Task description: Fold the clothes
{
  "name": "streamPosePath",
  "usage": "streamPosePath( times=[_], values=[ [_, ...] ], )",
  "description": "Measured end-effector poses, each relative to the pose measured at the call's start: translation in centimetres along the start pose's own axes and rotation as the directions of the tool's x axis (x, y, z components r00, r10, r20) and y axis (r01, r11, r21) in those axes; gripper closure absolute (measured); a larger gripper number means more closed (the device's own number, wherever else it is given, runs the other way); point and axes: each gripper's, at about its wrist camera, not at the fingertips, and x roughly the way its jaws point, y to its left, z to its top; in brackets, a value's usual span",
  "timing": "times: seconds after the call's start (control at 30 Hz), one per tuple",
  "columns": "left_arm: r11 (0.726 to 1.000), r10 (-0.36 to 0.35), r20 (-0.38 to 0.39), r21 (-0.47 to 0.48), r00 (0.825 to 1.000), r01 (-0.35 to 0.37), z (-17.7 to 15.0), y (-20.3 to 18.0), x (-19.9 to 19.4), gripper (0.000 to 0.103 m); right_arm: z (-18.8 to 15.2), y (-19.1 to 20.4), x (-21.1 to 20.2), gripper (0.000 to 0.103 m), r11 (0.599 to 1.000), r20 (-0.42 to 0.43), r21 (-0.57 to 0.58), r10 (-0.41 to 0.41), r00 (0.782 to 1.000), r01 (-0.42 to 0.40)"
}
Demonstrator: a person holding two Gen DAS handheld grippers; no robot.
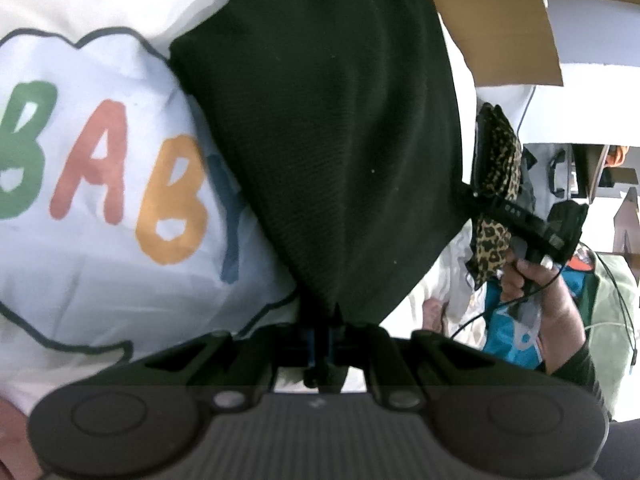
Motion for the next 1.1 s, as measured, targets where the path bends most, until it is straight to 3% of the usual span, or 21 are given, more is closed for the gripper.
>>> streamPosePath(
  times=[0.17,0.27,0.3,0.47,0.73,1.1],
  values=[
    [1.0,0.001,0.0,0.0,1.0,-0.001,0.0,-0.1,-0.4,0.097,0.5,0.0,0.0,0.074,1.0,-0.041,0.004,0.017,0.999,-0.017],
    [1.0,0.001,0.003,0.001,1.0,-0.001,0.1,-0.6,-1.1,0.098,0.7,0.0,0.1,0.095,1.0,-0.065,0.007,0.027,0.998,-0.027],
    [1.0,0.0,0.005,0.013,1.0,0.0,0.1,-1.0,-1.4,0.098,0.8,0.0,0.1,0.098,1.0,-0.073,0.008,0.031,0.997,-0.03],
    [0.999,-0.017,0.044,0.039,0.999,0.016,0.7,-2.6,-4.5,0.098,1.0,0.4,-0.7,0.1,0.998,-0.071,0.031,0.061,0.996,-0.059],
    [0.994,-0.023,0.138,0.113,0.99,0.007,2.9,-5.5,-10.4,0.098,0.2,1.9,-3.4,0.1,0.98,-0.033,0.107,0.174,0.984,-0.17],
    [0.988,-0.011,0.227,0.151,0.974,-0.024,3.9,-7.7,-16.2,0.098,-0.8,4.8,-5.3,0.101,0.936,-0.022,0.171,0.314,0.949,-0.306]
  ],
)
